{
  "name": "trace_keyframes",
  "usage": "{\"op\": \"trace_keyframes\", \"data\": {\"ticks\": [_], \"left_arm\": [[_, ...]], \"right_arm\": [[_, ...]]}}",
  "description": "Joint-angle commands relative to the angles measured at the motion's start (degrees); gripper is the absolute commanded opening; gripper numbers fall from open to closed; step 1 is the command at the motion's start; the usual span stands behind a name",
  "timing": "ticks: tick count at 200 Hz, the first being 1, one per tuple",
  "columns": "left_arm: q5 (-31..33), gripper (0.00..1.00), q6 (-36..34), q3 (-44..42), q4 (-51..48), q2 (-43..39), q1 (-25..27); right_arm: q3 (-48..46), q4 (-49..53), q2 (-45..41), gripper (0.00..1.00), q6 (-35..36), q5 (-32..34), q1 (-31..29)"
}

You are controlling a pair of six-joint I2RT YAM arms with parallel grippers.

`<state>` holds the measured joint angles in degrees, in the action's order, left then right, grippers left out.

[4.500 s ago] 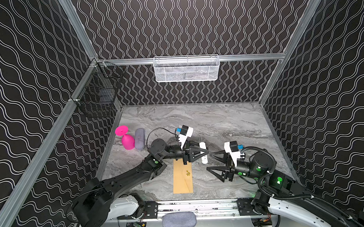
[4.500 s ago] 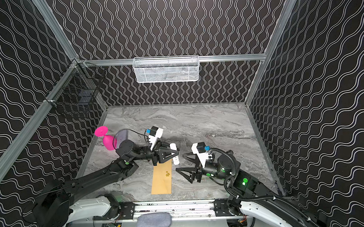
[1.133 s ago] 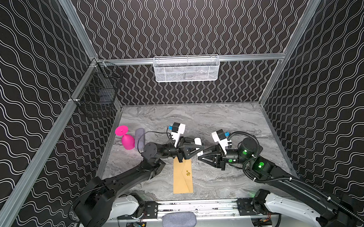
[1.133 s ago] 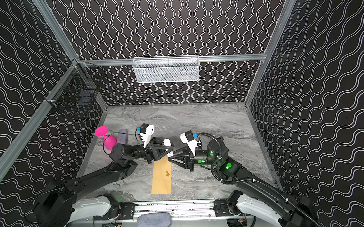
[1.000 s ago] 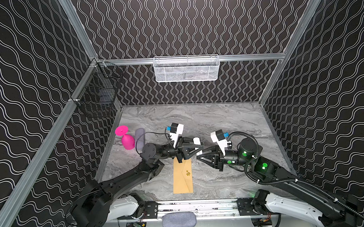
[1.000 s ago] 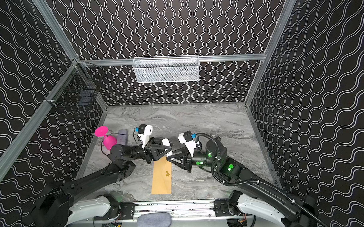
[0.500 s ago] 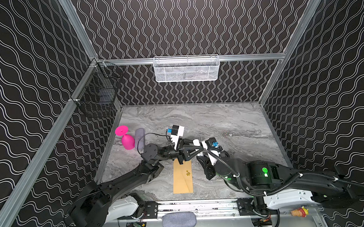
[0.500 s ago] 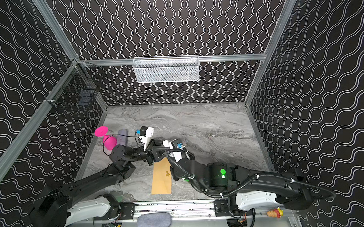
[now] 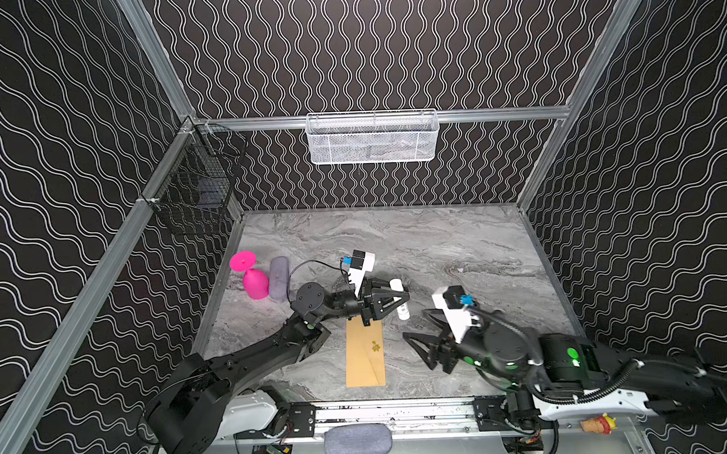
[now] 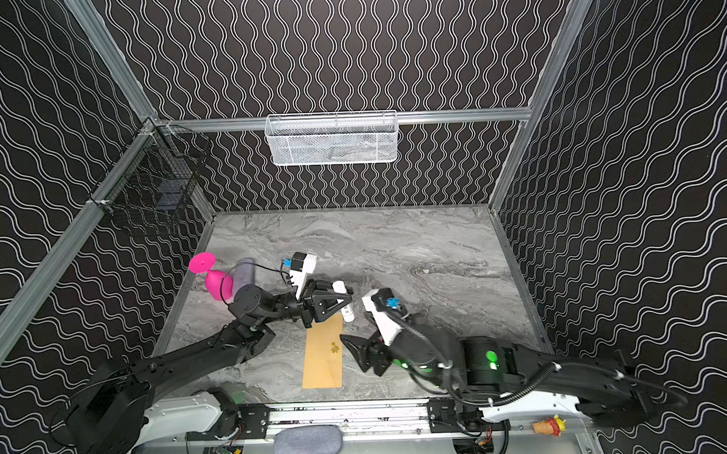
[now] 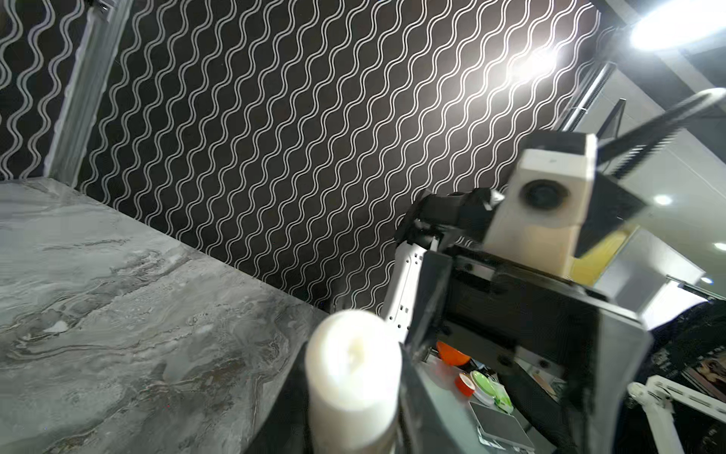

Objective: Place the letter into the envelope and seal it
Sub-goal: 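Open the right gripper and pull it away from the glue stick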

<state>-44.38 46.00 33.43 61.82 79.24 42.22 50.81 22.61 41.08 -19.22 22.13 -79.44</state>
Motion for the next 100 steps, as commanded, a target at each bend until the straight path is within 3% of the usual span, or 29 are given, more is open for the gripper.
{"op": "trace_keyframes", "data": {"ticks": [1,18,44,74,100], "left_arm": [[-4.4,0.0,0.7,1.0,0.1,-1.2,0.6],[-5.5,0.0,-0.7,1.6,-3.3,-2.7,1.3],[-6.0,0.0,-2.4,2.8,-6.5,-3.2,2.3],[-6.7,0.0,-0.9,4.1,-3.7,-1.0,3.2],[-6.8,0.0,-1.2,5.2,-3.8,0.0,3.6]], "right_arm": [[-5.2,-11.0,-5.3,0.8,6.4,-22.4,7.6],[-8.2,-14.1,-7.4,0.81,6.3,-32.0,14.3],[-11.4,-19.5,-6.4,0.82,4.4,-41.1,22.1],[-15.2,-29.2,-3.9,0.81,0.6,-50.2,28.3],[-17.2,-36.1,-0.7,0.75,-2.8,-57.3,32.0]]}}
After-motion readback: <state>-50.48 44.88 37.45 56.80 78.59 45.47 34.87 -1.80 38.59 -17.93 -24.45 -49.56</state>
